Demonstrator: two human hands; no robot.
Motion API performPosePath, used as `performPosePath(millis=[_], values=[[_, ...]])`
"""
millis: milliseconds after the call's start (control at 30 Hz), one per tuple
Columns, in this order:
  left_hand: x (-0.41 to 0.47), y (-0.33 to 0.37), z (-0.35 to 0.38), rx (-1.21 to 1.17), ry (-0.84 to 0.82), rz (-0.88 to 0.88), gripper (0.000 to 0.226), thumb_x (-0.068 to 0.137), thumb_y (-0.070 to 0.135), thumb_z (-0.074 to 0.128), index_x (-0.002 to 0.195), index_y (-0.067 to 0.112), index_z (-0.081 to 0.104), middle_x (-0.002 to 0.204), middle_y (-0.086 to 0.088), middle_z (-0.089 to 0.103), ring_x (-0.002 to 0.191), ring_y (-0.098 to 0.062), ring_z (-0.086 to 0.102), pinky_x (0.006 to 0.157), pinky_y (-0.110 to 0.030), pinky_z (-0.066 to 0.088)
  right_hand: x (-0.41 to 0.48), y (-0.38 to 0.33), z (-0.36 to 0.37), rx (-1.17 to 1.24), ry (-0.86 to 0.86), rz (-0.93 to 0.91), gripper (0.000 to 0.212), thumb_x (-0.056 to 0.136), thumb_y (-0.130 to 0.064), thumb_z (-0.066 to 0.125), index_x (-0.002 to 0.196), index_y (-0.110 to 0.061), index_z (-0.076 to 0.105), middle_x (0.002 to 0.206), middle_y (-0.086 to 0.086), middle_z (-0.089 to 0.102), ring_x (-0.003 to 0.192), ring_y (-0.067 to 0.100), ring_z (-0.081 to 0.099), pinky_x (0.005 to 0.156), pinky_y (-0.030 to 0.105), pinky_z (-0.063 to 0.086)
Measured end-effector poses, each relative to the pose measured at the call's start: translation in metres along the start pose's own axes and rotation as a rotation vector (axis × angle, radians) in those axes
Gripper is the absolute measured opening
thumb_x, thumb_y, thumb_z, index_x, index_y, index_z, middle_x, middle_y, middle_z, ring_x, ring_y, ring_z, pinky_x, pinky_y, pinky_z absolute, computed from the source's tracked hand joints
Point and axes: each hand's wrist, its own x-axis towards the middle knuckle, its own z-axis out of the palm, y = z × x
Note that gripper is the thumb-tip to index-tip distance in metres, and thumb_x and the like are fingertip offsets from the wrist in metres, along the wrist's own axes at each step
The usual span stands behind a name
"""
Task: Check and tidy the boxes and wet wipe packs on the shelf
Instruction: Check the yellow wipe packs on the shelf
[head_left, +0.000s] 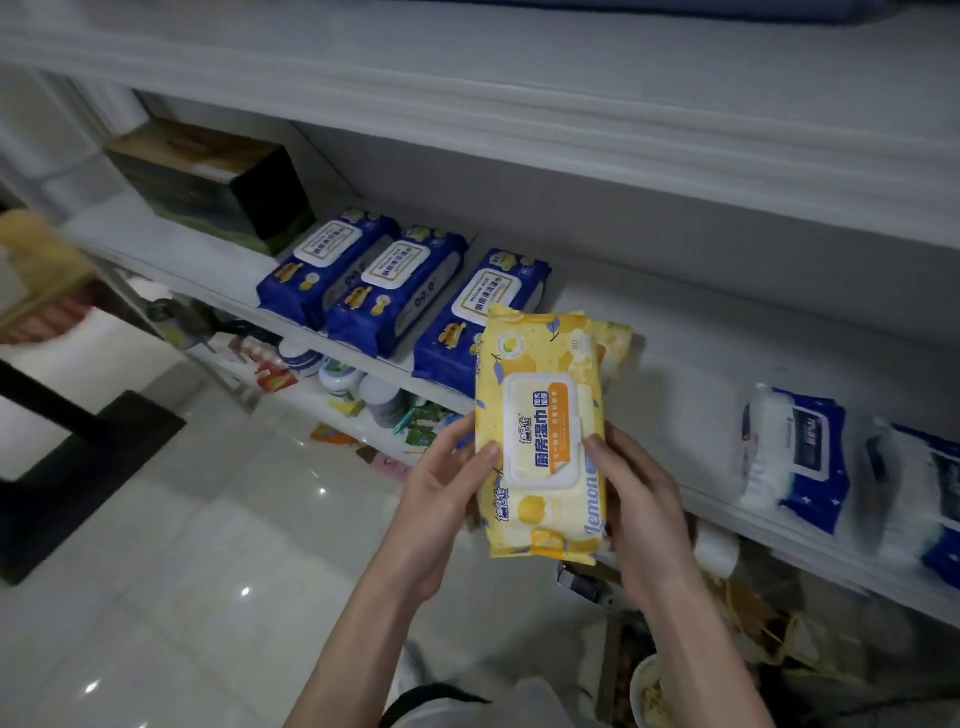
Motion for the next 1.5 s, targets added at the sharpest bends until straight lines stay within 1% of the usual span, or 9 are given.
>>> performPosePath(millis=[167, 333, 567, 767, 867, 1033, 1200, 1333, 1500], values=[[-0.005, 0.022, -0.089, -0.035, 0.119, 0.056, 0.036, 0.098, 0.018, 0.060, 0.133, 0.026, 0.061, 0.120, -0.004, 0.074, 0.103, -0.019, 0.072, 0.071, -0.022, 0.056, 0.013, 0.020, 0.093, -0.011, -0.093, 0.030, 0.020, 0.097, -0.015, 0.067, 0.104, -0.027, 0.080, 0.116, 0.003, 0.079, 0.107, 0.024, 0.076, 0.096, 0.048, 0.058], [-0.019, 0.048, -0.203, -0.083, 0.274, 0.116, 0.036, 0.098, 0.019, 0.061, 0.133, 0.025, 0.061, 0.120, -0.002, 0.075, 0.103, -0.018, 0.073, 0.071, -0.021, 0.056, 0.018, 0.054, 0.213, -0.082, -0.271, 0.084, 0.034, 0.097, -0.022, 0.068, 0.130, -0.027, 0.071, 0.119, 0.000, 0.079, 0.113, 0.025, 0.074, 0.099, 0.054, 0.057], [-0.046, 0.071, -0.344, -0.123, 0.496, 0.171, 0.035, 0.099, 0.021, 0.059, 0.134, 0.026, 0.060, 0.122, 0.000, 0.074, 0.111, -0.022, 0.071, 0.075, -0.024, 0.056, 0.024, 0.103, 0.367, -0.130, -0.480, 0.188, 0.032, 0.095, -0.019, 0.070, 0.126, -0.023, 0.073, 0.124, 0.007, 0.076, 0.119, 0.030, 0.071, 0.109, 0.060, 0.049], [-0.046, 0.090, -0.435, -0.191, 0.669, 0.211, 0.035, 0.100, 0.021, 0.058, 0.134, 0.026, 0.059, 0.120, -0.003, 0.074, 0.108, -0.023, 0.072, 0.075, -0.025, 0.056, 0.046, 0.133, 0.485, -0.197, -0.660, 0.245, 0.035, 0.094, -0.015, 0.069, 0.129, -0.020, 0.071, 0.124, 0.006, 0.077, 0.120, 0.029, 0.071, 0.110, 0.054, 0.049], [-0.031, 0.102, -0.479, -0.214, 0.735, 0.229, 0.032, 0.100, 0.020, 0.057, 0.131, 0.027, 0.060, 0.117, -0.001, 0.076, 0.101, -0.019, 0.073, 0.071, -0.022, 0.056, 0.067, 0.147, 0.542, -0.232, -0.719, 0.272, 0.036, 0.095, -0.017, 0.069, 0.131, -0.020, 0.069, 0.125, 0.007, 0.076, 0.123, 0.032, 0.069, 0.110, 0.053, 0.048], [0.020, 0.135, -0.557, -0.217, 0.822, 0.234, 0.034, 0.100, 0.022, 0.057, 0.133, 0.027, 0.059, 0.121, -0.001, 0.074, 0.106, -0.023, 0.072, 0.075, -0.026, 0.057, 0.113, 0.153, 0.646, -0.275, -0.827, 0.282, 0.024, 0.099, -0.011, 0.062, 0.109, -0.022, 0.080, 0.116, 0.008, 0.079, 0.112, 0.026, 0.074, 0.104, 0.047, 0.053], [0.079, 0.190, -0.630, -0.230, 0.886, 0.255, 0.032, 0.100, 0.022, 0.057, 0.132, 0.027, 0.059, 0.118, -0.001, 0.076, 0.096, -0.018, 0.074, 0.067, -0.022, 0.055, 0.171, 0.152, 0.754, -0.298, -0.882, 0.320, 0.023, 0.100, -0.015, 0.062, 0.112, -0.023, 0.079, 0.117, 0.008, 0.079, 0.114, 0.030, 0.073, 0.109, 0.056, 0.050], [0.115, 0.222, -0.686, -0.248, 0.936, 0.266, 0.035, 0.100, 0.023, 0.057, 0.134, 0.029, 0.057, 0.119, -0.001, 0.075, 0.099, -0.019, 0.074, 0.068, -0.023, 0.055, 0.205, 0.150, 0.833, -0.330, -0.924, 0.286, 0.022, 0.100, -0.011, 0.061, 0.114, -0.020, 0.075, 0.094, -0.010, 0.082, 0.093, 0.013, 0.079, 0.091, 0.044, 0.058], [0.149, 0.245, -0.757, -0.300, 1.001, 0.256, 0.036, 0.100, 0.027, 0.057, 0.135, 0.033, 0.056, 0.119, 0.000, 0.075, 0.103, -0.022, 0.073, 0.072, -0.028, 0.055, 0.236, 0.167, 0.915, -0.388, -0.989, 0.332, 0.024, 0.100, -0.014, 0.063, 0.120, -0.019, 0.073, 0.111, 0.004, 0.081, 0.103, 0.022, 0.078, 0.089, 0.041, 0.057]])
